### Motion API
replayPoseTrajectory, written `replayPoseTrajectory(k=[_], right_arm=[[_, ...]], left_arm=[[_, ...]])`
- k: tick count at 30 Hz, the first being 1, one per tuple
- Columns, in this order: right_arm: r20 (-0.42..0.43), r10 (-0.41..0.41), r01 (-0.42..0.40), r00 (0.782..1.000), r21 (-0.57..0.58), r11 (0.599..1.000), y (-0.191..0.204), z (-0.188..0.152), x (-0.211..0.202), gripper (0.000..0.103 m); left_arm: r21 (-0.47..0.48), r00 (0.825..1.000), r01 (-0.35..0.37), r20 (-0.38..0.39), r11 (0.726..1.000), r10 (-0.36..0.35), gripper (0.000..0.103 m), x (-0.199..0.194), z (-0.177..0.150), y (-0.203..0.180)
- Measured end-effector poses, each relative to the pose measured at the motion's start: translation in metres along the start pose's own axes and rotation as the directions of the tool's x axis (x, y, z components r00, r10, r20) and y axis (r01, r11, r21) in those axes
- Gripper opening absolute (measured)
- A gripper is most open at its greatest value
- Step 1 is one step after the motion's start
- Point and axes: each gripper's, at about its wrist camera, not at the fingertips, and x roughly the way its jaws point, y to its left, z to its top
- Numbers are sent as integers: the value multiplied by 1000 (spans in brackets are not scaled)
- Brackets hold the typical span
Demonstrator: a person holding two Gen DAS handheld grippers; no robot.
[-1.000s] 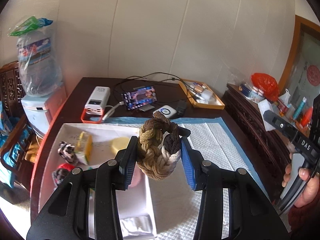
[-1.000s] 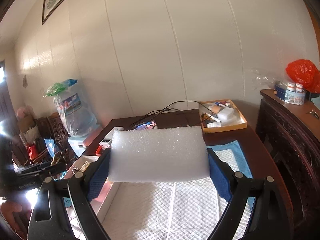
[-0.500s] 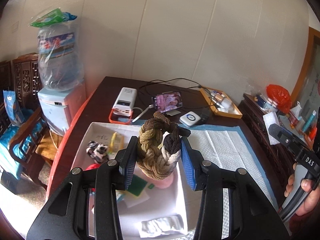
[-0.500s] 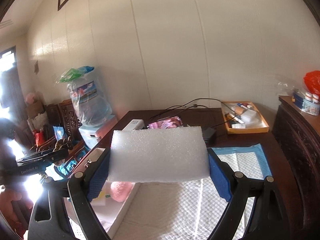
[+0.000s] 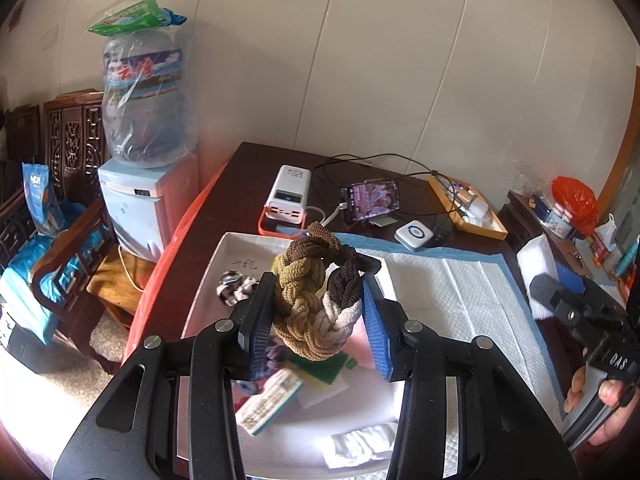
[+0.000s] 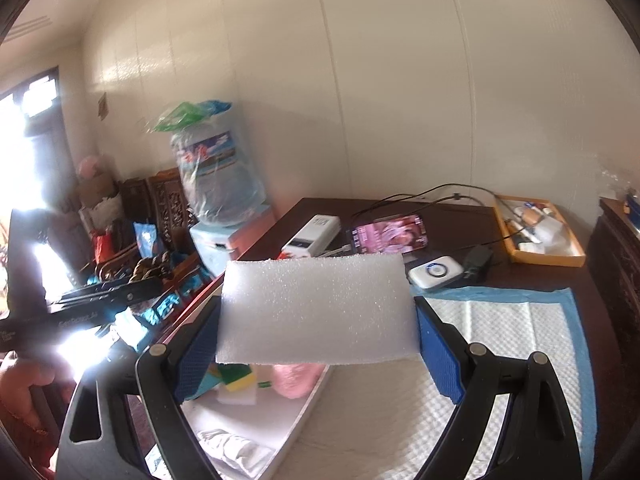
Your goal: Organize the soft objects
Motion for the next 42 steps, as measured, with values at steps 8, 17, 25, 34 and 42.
replayPoseTrajectory(k=[8,17,25,34,42], right_arm=[[-70,56,-61,996,-62,996,35,-6,28,90],[-180,109,-129,978,-99,987,71,-27,52,90],[-321,119,-171,939,-138,976,99,-57,74,90],[-341,41,-95,939,-144,985,99,-72,87,103],[-311,8,-54,950,-140,989,92,-68,84,103]], left_arm=[[-27,998,-50,28,998,51,42,-4,26,45],[17,999,21,-45,1000,-20,42,22,36,55],[110,979,86,-192,990,-64,42,76,30,38],[144,978,8,-209,989,22,103,98,23,32],[139,977,-27,-206,990,56,103,98,23,38]])
